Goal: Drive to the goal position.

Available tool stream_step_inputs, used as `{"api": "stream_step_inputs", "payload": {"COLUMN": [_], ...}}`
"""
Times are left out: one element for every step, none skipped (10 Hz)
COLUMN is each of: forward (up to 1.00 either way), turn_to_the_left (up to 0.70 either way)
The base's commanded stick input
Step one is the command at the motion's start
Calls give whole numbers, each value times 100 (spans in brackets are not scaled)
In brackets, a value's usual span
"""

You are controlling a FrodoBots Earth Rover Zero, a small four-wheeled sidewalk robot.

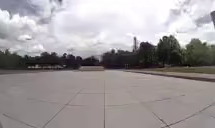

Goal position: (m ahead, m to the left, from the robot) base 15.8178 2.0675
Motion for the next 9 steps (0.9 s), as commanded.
{"api": "stream_step_inputs", "payload": {"forward": [100, 100, 100, 100, 100, 100, 100, 100, 100], "turn_to_the_left": [2, 2, 2, 2, 2, 2, 2, 2, 2]}}
